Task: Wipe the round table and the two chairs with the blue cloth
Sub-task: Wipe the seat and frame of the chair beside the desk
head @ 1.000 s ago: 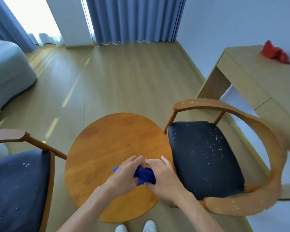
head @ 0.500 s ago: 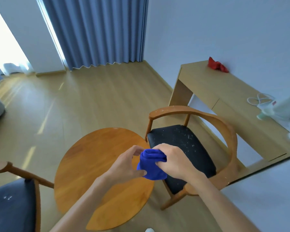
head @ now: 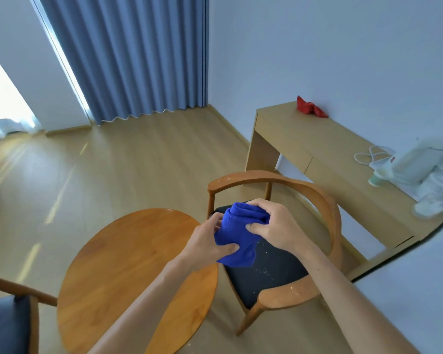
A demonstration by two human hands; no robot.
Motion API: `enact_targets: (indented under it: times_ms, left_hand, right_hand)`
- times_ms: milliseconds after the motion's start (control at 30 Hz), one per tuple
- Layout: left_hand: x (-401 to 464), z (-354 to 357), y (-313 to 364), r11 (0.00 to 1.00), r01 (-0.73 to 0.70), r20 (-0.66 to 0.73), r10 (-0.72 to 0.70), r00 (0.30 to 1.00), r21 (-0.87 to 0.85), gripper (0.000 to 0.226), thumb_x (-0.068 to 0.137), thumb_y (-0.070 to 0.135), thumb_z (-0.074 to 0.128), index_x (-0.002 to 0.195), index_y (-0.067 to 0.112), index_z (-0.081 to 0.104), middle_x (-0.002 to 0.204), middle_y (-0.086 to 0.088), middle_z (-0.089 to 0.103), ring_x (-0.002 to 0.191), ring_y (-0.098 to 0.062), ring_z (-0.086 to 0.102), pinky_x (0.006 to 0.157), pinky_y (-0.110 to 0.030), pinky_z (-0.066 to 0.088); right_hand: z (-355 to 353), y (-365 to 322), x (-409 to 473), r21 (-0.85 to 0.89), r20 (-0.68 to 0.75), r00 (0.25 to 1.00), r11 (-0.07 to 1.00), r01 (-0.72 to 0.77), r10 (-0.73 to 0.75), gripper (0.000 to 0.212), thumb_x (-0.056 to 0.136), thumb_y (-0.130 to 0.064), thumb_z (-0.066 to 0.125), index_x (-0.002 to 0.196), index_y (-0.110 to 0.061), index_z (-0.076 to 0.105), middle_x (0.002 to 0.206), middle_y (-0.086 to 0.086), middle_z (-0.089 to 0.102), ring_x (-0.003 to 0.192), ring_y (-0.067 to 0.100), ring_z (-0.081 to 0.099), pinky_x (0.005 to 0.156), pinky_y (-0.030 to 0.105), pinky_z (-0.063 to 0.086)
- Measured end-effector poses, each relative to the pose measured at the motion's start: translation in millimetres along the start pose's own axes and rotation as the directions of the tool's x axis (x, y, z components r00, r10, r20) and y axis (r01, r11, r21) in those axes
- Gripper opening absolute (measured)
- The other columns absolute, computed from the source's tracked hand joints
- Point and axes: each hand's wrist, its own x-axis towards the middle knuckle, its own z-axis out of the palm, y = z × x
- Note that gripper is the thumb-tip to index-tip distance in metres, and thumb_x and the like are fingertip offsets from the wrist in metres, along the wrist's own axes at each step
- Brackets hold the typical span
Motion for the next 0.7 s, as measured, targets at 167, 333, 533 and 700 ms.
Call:
enact_targets:
  times_ms: [167, 333, 533, 700]
  left_hand:
    - [37, 54, 33, 0.997, 0.064, -0.059, -0.065, 0.996, -0.032, 0.046, 0.078, 0.023, 0.078, 0.113, 0.030, 0.050, 0.102, 0.009, 0.064, 0.092, -0.009, 0.063, 0.073, -0.019, 0.054]
    - [66, 112, 68, 0.992, 0.121, -0.102, -0.125, 0.987, -0.043, 0.041, 0.079, 0.022, 0.078, 0.112, 0.021, 0.055, 0.098, 0.008, 0.065, 0.088, -0.008, 0.063, 0.069, -0.016, 0.052]
    - [90, 159, 90, 0.980, 0.199, -0.113, -0.197, 0.974, 0.005, 0.038, 0.079, 0.020, 0.077, 0.108, 0.023, 0.054, 0.094, 0.008, 0.064, 0.088, -0.010, 0.062, 0.077, -0.022, 0.052]
    - [109, 169, 90, 0.970, 0.241, -0.111, -0.236, 0.965, 0.038, 0.037, 0.079, 0.017, 0.076, 0.109, 0.022, 0.055, 0.094, 0.007, 0.064, 0.088, -0.010, 0.062, 0.079, -0.023, 0.052]
  right_hand:
    - [-65, 45, 3, 0.113, 0.011, 1.000, 0.994, 0.005, -0.007, 0.038, 0.079, -0.001, 0.067, 0.100, -0.033, 0.064, 0.092, -0.018, 0.068, 0.090, 0.003, 0.062, 0.071, 0.013, 0.049]
    - [-128, 92, 1, 0.127, 0.070, 0.997, 0.992, 0.003, -0.012, 0.035, 0.080, -0.002, 0.068, 0.099, -0.030, 0.064, 0.088, -0.017, 0.068, 0.087, 0.003, 0.063, 0.071, 0.014, 0.050]
    - [-173, 135, 2, 0.093, 0.178, 0.984, 0.996, -0.011, -0.005, 0.037, 0.081, -0.001, 0.067, 0.112, -0.022, 0.061, 0.100, -0.008, 0.067, 0.095, 0.012, 0.063, 0.079, 0.023, 0.054]
    - [-191, 156, 18, 0.037, 0.264, 0.964, 0.999, -0.012, 0.002, 0.050, 0.077, -0.002, 0.068, 0.117, -0.028, 0.057, 0.103, -0.010, 0.065, 0.095, 0.011, 0.063, 0.080, 0.026, 0.055]
